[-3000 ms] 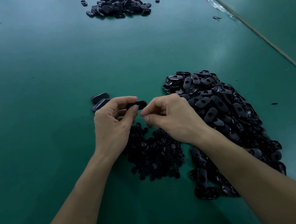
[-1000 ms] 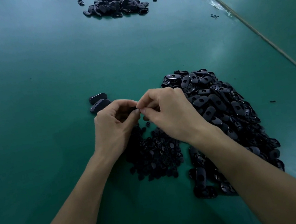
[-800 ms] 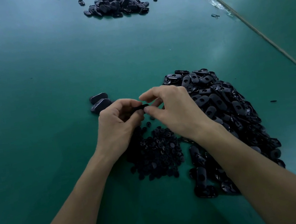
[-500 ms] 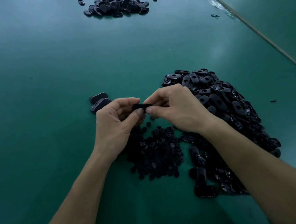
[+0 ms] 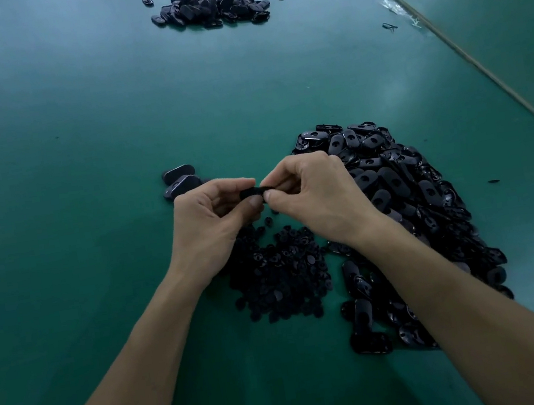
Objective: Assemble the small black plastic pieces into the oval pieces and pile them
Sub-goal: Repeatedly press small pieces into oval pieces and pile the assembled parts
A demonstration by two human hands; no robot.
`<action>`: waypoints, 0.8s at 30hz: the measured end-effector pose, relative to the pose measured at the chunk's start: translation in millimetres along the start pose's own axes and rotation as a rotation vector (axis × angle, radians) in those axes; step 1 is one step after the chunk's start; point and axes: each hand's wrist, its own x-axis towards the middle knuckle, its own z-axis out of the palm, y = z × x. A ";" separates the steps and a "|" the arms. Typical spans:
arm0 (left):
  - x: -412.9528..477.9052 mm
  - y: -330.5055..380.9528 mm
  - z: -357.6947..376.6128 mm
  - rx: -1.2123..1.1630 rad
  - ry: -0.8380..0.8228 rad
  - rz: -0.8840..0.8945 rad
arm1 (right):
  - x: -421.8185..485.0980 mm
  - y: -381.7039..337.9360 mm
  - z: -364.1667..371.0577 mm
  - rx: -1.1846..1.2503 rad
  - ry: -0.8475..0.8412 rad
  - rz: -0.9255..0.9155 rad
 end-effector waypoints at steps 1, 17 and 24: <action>0.2 0.3 -0.4 0.008 0.002 0.004 | -0.4 -0.9 1.2 0.003 0.011 -0.002; 2.8 2.3 -6.6 0.225 0.193 0.165 | 6.7 -2.6 -1.9 -0.106 0.000 -0.038; 19.6 0.5 -40.7 0.390 0.435 0.160 | 18.4 15.2 -9.0 -0.732 -0.019 0.137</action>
